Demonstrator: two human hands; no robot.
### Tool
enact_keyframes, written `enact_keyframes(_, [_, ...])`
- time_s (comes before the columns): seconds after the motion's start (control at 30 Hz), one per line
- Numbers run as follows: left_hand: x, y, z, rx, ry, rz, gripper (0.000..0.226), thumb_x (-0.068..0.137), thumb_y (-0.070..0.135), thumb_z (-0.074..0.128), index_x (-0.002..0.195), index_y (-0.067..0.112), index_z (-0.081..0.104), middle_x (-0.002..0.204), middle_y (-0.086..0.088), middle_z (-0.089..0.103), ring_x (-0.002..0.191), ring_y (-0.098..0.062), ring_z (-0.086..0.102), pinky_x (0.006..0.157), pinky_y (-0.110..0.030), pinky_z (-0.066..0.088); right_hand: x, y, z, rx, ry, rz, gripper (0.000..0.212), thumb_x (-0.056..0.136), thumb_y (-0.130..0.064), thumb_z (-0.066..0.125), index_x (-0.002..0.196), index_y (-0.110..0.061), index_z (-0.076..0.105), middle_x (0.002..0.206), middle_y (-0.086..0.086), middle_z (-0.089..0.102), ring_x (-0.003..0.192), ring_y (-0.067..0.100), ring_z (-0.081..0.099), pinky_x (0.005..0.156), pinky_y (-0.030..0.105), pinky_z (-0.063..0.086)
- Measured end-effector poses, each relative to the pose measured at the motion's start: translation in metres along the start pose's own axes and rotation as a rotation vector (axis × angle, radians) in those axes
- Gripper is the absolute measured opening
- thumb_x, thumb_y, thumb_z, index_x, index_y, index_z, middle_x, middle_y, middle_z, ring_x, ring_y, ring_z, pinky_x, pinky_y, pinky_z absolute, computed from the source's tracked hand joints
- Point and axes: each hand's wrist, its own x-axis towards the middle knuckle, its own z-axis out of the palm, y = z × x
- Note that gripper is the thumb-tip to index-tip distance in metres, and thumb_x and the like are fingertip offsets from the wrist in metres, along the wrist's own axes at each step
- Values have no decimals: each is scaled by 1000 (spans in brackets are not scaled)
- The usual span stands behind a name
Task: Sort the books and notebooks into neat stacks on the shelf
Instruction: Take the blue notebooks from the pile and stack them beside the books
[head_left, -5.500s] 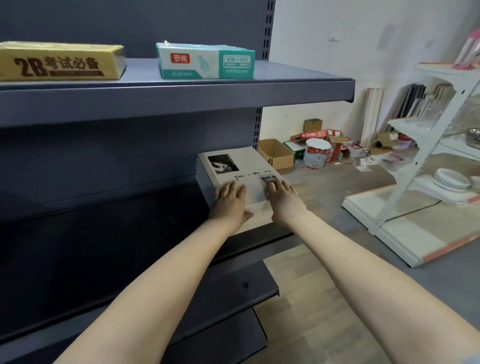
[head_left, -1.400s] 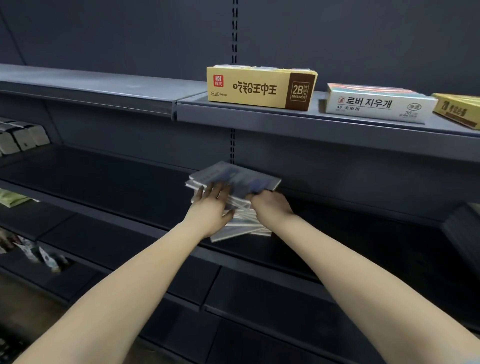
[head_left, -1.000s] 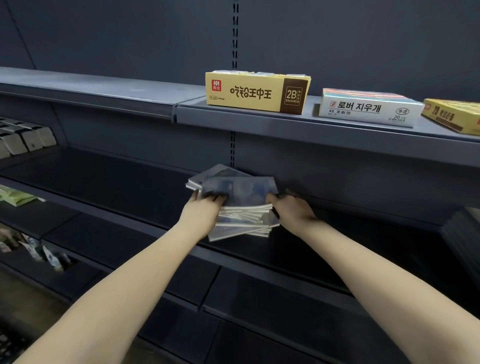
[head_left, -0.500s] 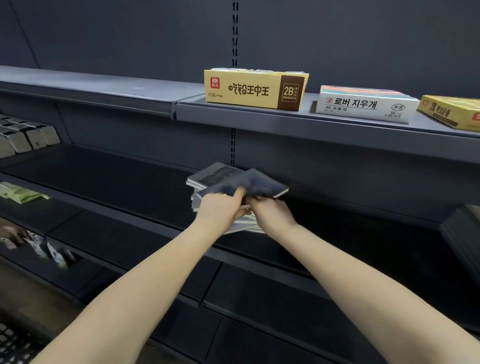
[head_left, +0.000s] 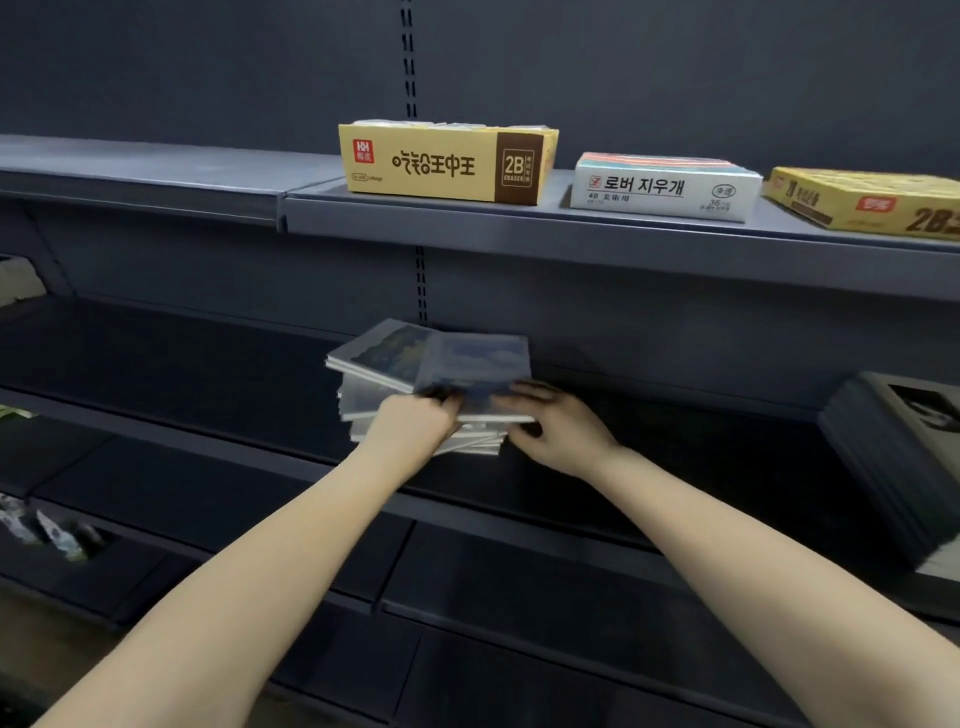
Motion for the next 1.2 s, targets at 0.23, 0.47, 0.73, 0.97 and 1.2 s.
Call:
enact_keyframes(0.23, [27,39,0,49,-12,108,42,40,22,92,74,9,72,44,-3,56,30,-22,50,32,-20,36,-24,29,-12,-165,120,-33,38,73,7,69,109,-6,70,112,14,68,102,32,67,79,45,57])
enact_keyframes(0.47, [55,107,-17,70,-123,267,28,87,23,64,109,8,64,87,-12,69,69,-32,66,50,-29,38,-81,65,-40,-202,98,195,50,88,8,50,133,-13,53,141,7,49,132,24,44,107,36,39])
enact_keyframes(0.73, [59,220,-5,-26,-229,592,34,103,24,32,116,5,57,102,-9,64,88,-27,61,60,-33,44,-203,98,-56,-328,-81,444,47,61,15,63,103,-4,68,87,18,69,76,36,67,57,33,51])
enact_keyframes(0.97, [72,287,-15,-85,-203,699,54,100,48,27,116,4,55,104,-11,67,90,-29,63,61,-30,35,-263,111,-76,-426,-72,625,39,74,8,50,112,0,55,103,20,62,95,37,58,68,41,45])
enact_keyframes(1.2, [69,333,-11,-47,-224,812,43,105,34,25,132,9,47,115,-11,62,99,-29,61,63,-33,36,-292,113,-72,-457,-143,777,48,77,10,48,122,-4,43,122,15,52,114,31,48,82,37,42])
